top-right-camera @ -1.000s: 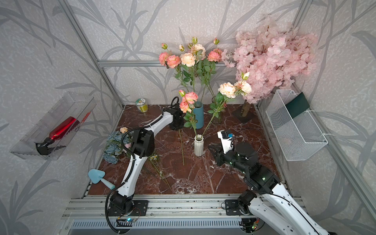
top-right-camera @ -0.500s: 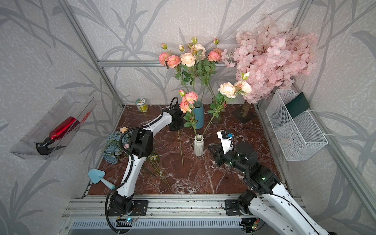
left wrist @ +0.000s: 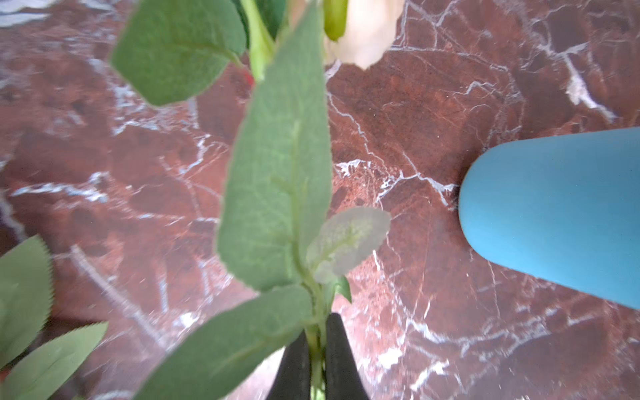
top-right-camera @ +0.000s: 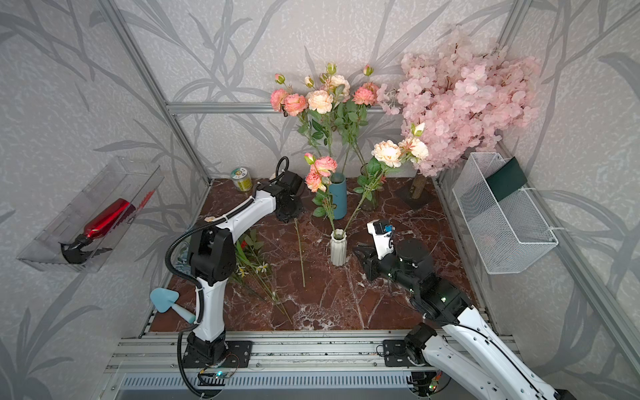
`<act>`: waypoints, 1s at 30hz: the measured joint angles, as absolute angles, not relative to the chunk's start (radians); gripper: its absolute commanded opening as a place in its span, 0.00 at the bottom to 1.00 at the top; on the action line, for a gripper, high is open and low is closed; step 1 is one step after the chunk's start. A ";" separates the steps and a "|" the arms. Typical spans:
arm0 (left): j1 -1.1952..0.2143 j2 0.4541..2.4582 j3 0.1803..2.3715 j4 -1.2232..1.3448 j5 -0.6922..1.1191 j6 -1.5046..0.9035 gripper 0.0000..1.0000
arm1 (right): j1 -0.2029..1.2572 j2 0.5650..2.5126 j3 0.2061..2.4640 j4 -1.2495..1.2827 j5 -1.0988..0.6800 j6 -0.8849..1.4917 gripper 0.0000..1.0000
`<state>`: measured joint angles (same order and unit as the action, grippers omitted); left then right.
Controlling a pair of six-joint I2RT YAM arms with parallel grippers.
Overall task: Place the pink flowers into the vase
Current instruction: Pick up the flower at the center of the board.
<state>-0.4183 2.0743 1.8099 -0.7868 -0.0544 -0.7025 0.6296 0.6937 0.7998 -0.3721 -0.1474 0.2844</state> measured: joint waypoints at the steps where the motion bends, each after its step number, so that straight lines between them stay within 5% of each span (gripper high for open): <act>1: -0.409 2.049 1.787 -0.782 -0.042 -0.704 0.00 | 0.630 0.702 0.800 -0.369 -0.147 0.284 0.24; 19: -0.177 1.362 1.347 -0.621 0.460 -0.655 0.00 | 0.629 0.863 1.010 -0.463 -0.281 0.292 0.25; 30: -0.112 1.198 1.180 -0.445 0.825 -0.605 0.00 | 0.720 0.958 1.093 -0.447 -0.420 0.371 0.26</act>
